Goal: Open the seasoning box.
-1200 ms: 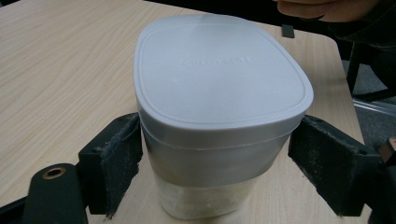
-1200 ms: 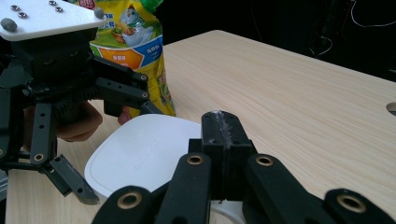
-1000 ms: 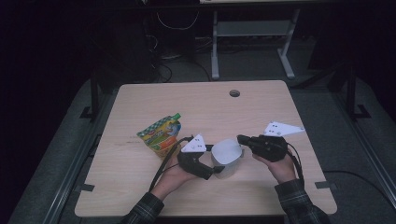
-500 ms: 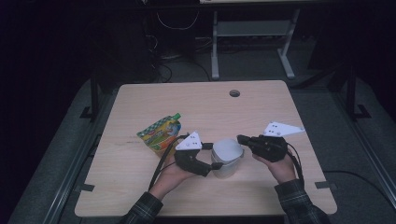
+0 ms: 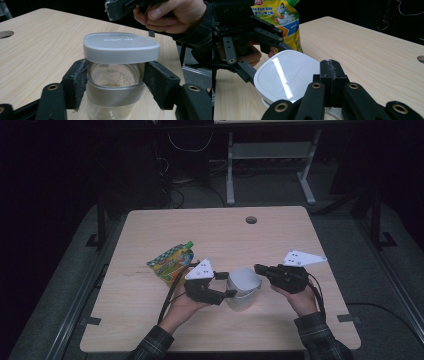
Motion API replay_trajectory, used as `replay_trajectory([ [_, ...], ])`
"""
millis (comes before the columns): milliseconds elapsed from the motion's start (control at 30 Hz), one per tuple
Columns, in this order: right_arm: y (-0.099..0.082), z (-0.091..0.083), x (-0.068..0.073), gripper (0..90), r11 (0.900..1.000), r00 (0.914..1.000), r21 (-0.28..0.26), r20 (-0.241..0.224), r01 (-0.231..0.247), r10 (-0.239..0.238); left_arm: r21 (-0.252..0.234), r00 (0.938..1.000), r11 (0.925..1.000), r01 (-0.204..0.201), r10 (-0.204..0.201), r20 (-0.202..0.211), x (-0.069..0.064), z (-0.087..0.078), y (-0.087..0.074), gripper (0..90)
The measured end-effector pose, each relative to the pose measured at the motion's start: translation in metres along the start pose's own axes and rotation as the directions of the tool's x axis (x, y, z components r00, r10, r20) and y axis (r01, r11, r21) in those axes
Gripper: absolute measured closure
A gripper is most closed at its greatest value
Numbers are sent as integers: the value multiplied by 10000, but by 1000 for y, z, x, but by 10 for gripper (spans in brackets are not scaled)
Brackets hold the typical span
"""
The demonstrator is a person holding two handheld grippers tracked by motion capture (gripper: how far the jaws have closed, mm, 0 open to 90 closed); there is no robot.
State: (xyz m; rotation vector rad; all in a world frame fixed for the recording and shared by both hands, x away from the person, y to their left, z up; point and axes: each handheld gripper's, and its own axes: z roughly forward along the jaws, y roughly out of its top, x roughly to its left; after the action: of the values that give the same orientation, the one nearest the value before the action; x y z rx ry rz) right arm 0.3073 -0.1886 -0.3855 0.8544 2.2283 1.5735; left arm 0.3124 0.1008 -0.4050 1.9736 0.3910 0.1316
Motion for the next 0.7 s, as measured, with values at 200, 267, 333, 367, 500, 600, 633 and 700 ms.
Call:
replay_trajectory([
  [200,0,0,0,896,10000,10000,24,4,6,-6,-97,9999,9999,132,-133,-73,0,-2,2,440],
  [267,0,0,0,896,10000,10000,15,2,2,-2,-92,9999,9999,135,-136,-52,0,-2,2,468],
  [333,0,0,0,897,10000,10000,1,-2,15,-15,-93,9999,9999,96,-96,-49,0,-3,2,493],
  [367,0,0,0,897,10000,10000,4,-7,12,-12,-89,9999,9999,91,-91,-67,0,-3,2,510],
  [500,0,0,0,897,10000,10000,12,-22,19,-19,-99,10000,9999,68,-68,-24,0,-4,3,599],
  [600,0,0,0,897,10000,10000,28,-39,-12,12,-83,10000,9999,70,-70,44,0,-4,4,664],
  [633,0,0,-1,897,10000,10000,30,-38,-12,13,-44,9999,10000,78,-78,88,0,-4,4,700],
  [700,0,-1,-2,897,9999,9999,58,-47,-112,112,-2,9999,9999,103,-103,112,0,-4,4,751],
])
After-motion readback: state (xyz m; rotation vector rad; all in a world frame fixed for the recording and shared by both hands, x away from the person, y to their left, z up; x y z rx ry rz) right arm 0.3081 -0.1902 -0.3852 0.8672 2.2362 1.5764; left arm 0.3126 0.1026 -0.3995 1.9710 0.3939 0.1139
